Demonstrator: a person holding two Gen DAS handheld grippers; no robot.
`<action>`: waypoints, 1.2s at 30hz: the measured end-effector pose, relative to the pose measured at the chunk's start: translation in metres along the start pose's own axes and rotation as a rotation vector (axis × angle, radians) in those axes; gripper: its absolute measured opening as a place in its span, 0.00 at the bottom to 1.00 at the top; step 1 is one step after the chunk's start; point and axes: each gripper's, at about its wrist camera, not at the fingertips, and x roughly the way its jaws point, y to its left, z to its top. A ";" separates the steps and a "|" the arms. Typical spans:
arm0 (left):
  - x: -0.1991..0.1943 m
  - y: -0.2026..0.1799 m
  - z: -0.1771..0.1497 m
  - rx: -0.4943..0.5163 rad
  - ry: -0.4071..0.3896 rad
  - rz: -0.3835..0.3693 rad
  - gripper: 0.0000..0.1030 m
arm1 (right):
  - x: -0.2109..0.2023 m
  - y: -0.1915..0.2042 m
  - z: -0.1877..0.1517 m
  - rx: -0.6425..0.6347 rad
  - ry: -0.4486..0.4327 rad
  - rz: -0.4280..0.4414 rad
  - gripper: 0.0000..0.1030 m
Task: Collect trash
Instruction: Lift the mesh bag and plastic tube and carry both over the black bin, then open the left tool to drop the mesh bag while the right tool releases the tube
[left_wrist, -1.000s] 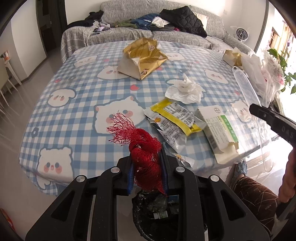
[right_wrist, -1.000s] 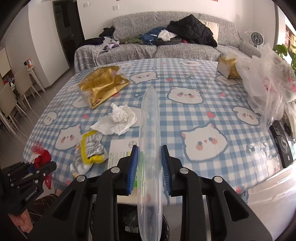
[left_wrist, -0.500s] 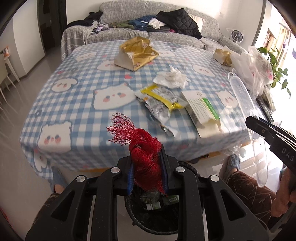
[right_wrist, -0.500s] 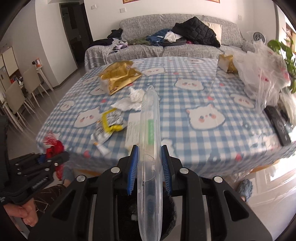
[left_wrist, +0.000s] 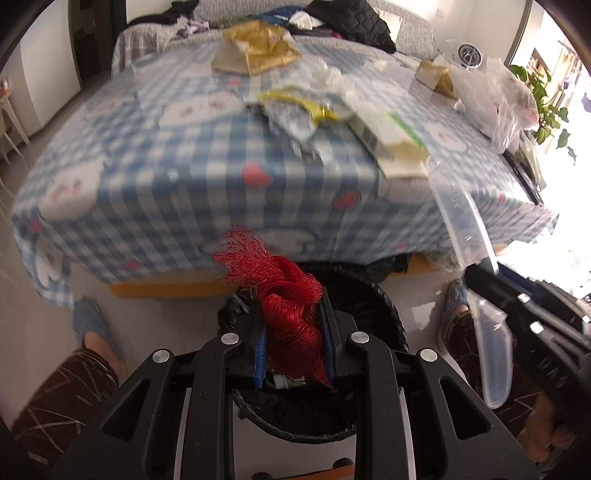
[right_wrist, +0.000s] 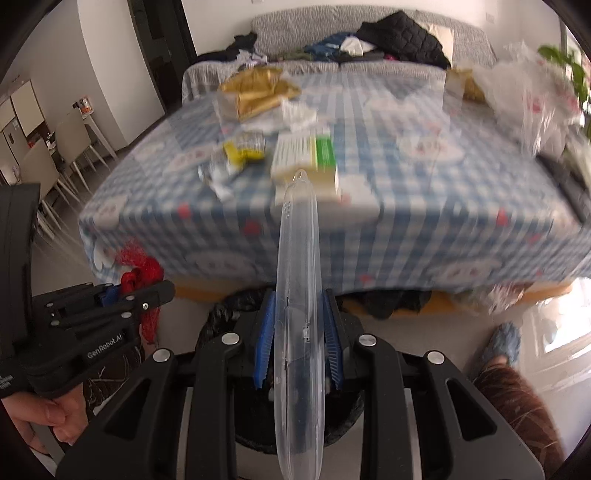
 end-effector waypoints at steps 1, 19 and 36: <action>0.003 0.000 -0.004 0.002 0.002 -0.002 0.21 | 0.003 0.000 -0.005 -0.002 -0.003 -0.002 0.24; 0.078 0.008 -0.048 -0.014 0.028 0.018 0.21 | 0.090 -0.010 -0.061 0.041 0.132 -0.042 0.24; 0.118 0.000 -0.064 -0.024 0.093 -0.004 0.21 | 0.109 -0.017 -0.067 0.056 0.170 -0.065 0.24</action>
